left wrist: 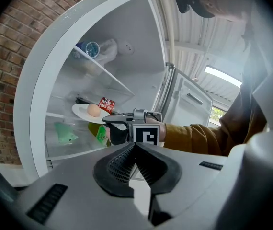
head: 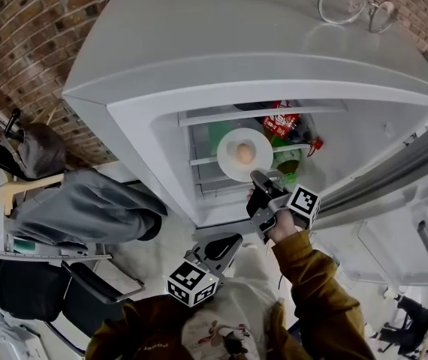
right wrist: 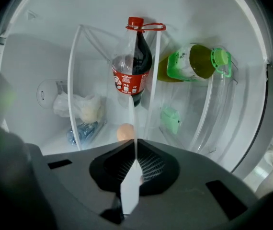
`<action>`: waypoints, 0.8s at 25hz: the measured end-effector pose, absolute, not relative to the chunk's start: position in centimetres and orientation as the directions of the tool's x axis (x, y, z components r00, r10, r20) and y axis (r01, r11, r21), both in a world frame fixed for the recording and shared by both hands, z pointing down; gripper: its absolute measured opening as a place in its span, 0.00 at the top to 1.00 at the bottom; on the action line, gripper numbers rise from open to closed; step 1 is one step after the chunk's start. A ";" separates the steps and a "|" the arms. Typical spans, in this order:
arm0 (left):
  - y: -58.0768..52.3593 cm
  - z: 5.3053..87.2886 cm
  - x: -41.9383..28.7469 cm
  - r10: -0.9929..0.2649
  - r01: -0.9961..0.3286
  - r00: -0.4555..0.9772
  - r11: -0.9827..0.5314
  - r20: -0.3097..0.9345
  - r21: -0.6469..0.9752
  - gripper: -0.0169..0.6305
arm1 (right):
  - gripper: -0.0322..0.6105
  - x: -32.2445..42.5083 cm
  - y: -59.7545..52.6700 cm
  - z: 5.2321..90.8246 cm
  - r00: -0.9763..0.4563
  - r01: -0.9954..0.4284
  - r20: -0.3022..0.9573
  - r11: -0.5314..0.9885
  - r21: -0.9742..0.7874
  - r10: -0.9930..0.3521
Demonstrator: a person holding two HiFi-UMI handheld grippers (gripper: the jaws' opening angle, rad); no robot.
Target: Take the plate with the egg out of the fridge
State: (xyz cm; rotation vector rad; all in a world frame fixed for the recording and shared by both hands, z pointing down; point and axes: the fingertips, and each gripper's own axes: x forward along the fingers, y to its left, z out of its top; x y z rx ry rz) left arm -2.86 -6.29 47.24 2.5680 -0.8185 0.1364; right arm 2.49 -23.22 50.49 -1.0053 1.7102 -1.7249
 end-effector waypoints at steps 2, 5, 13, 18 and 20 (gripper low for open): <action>-6.3 47.3 -3.0 -0.528 -0.571 0.820 -0.726 0.223 0.383 0.96 | 0.92 2.5 -22.9 50.5 -0.604 -0.148 0.153 -0.078 -0.986 -0.782; -6.2 47.3 -3.0 -0.527 -0.570 0.820 -0.727 0.222 0.383 0.96 | 0.92 2.6 -22.5 50.3 -0.610 -0.145 0.149 -0.075 -0.987 -0.778; -6.2 47.3 -3.2 -0.528 -0.571 0.820 -0.726 0.222 0.382 0.96 | 0.92 2.5 -21.3 50.0 -0.623 -0.142 0.147 -0.074 -0.987 -0.768; -6.1 47.3 -3.3 -0.527 -0.570 0.821 -0.727 0.222 0.382 0.96 | 0.92 2.8 -20.5 50.0 -0.628 -0.144 0.149 -0.074 -0.987 -0.764; -6.1 47.2 -3.3 -0.525 -0.569 0.821 -0.728 0.222 0.383 0.96 | 0.92 3.0 -20.0 49.9 -0.629 -0.148 0.151 -0.074 -0.986 -0.762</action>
